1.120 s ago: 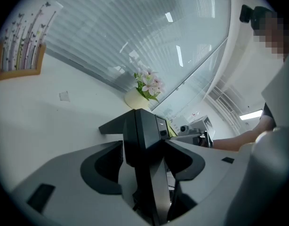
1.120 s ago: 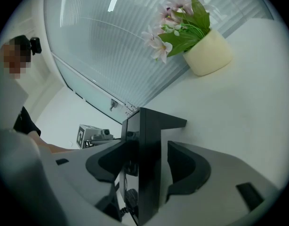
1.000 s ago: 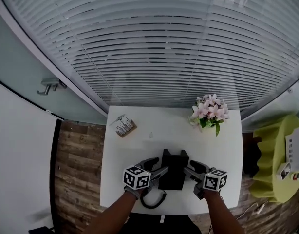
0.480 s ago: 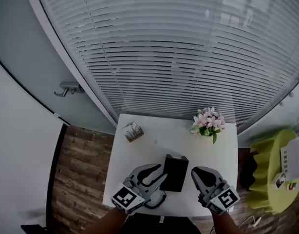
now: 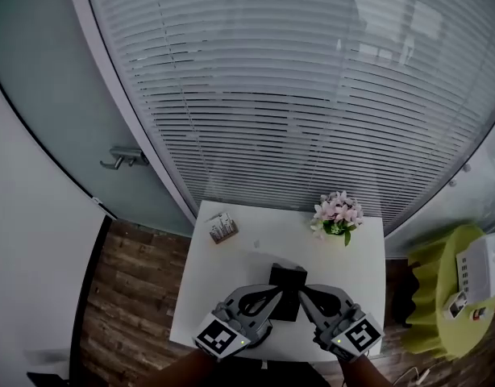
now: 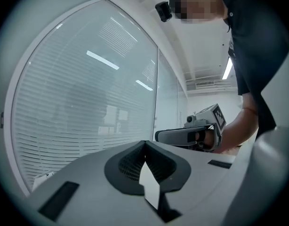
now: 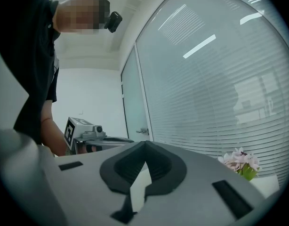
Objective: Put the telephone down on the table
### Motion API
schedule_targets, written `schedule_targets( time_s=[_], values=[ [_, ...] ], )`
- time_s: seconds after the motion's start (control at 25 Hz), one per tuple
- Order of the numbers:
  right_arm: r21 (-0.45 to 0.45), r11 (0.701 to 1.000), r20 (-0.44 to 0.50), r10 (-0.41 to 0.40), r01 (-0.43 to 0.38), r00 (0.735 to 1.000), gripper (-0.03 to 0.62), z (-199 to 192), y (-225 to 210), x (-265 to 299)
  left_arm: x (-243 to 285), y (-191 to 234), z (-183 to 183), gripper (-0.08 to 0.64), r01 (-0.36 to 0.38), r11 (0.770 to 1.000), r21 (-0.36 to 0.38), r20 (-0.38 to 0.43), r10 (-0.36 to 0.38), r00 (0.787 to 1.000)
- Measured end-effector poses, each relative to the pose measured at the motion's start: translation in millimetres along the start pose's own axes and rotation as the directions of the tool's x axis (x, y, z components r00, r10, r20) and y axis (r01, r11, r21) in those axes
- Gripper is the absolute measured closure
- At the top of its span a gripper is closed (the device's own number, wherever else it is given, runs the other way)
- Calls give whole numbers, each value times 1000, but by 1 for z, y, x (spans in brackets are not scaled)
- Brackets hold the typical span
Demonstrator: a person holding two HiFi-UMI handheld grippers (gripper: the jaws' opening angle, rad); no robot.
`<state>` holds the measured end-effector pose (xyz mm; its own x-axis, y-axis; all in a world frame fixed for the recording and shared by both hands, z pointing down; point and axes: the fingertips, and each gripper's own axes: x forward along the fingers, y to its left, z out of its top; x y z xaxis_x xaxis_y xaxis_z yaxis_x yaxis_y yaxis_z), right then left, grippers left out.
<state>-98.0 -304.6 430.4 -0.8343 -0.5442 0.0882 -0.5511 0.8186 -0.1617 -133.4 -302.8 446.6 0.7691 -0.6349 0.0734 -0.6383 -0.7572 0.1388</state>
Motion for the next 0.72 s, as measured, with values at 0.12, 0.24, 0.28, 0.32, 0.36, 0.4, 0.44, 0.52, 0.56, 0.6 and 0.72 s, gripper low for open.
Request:
schedule_targets(
  time_s=[0.12,0.24,0.28,0.32,0.36,0.4,0.44,0.52,0.56,0.6,0.72],
  values=[
    [-9,1000,-3,12,-12,1000,569,-1,5,1,-2,0,-3,551,-10,1000,-4,-5,10,1000],
    [-11,1000,-6,18,-18,1000,569,-2,9,0,-6,-1,-1,551,-6,1000,12,-11,6,1000],
    [-11,1000,-6,20,-20,1000,569,-3,11,1,-7,-1,-1,551,-10,1000,10,-4,10,1000],
    [-10,1000,-7,22,-22,1000,569,-3,12,2,-9,1,-1,551,-19,1000,5,4,19,1000],
    [-10,1000,-8,23,-23,1000,569,-4,12,3,-10,3,-1,551,-27,1000,-1,10,27,1000],
    [-8,1000,-10,23,-23,1000,569,-4,12,3,-11,5,-1,551,-34,999,-7,14,34,999],
    [-6,1000,-11,21,-21,1000,569,-4,11,4,-11,8,-1,551,-40,999,-11,17,40,999],
    [-4,1000,-11,18,-18,1000,569,-5,8,6,-10,12,0,551,-45,999,-10,18,45,999],
    [-5,1000,-12,17,-17,1000,569,-5,7,6,-10,14,0,551,-46,999,-8,18,46,999],
    [-5,1000,-14,15,-15,1000,569,-6,6,6,-9,15,-1,551,-46,999,-5,17,46,999],
    [-5,1000,-18,13,-13,1000,569,-7,3,7,-7,19,-2,551,-46,999,-4,14,46,999]
  ],
)
